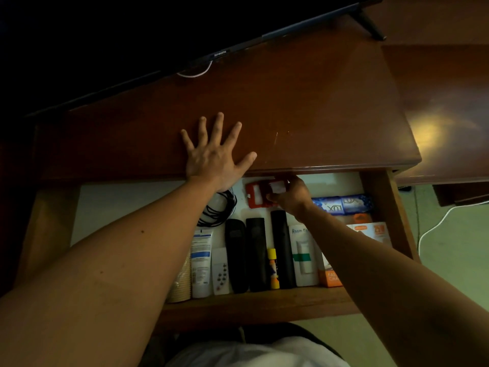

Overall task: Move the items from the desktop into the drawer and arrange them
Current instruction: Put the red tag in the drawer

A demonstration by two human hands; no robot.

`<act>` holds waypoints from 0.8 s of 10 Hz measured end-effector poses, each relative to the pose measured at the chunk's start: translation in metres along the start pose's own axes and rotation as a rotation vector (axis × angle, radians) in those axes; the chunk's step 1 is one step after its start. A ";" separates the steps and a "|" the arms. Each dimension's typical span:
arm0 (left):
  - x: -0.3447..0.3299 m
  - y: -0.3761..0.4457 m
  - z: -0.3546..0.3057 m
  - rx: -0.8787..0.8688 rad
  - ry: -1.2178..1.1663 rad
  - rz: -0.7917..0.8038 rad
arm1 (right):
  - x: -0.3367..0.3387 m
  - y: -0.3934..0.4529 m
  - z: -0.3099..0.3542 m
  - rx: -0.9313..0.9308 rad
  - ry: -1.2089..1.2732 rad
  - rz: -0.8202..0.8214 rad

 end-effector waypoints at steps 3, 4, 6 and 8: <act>0.001 -0.001 -0.001 -0.001 -0.002 -0.010 | -0.008 0.017 -0.013 0.027 -0.426 0.018; 0.000 0.000 -0.001 -0.002 0.001 -0.009 | -0.012 0.029 -0.029 0.026 -0.494 0.029; 0.001 0.000 0.000 -0.002 -0.001 -0.004 | -0.018 0.036 -0.030 0.053 -0.554 0.090; -0.001 0.000 0.000 0.004 0.011 0.001 | -0.017 0.024 -0.003 0.125 -0.558 0.091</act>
Point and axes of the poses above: each hand's wrist, its own y-axis towards the middle knuckle, its own x-axis out of the back of the hand, z = x × y, the point moved 9 cm from there along y, towards the middle knuckle, and after that the axes turned 4 degrees about -y, right-handed, at the moved point
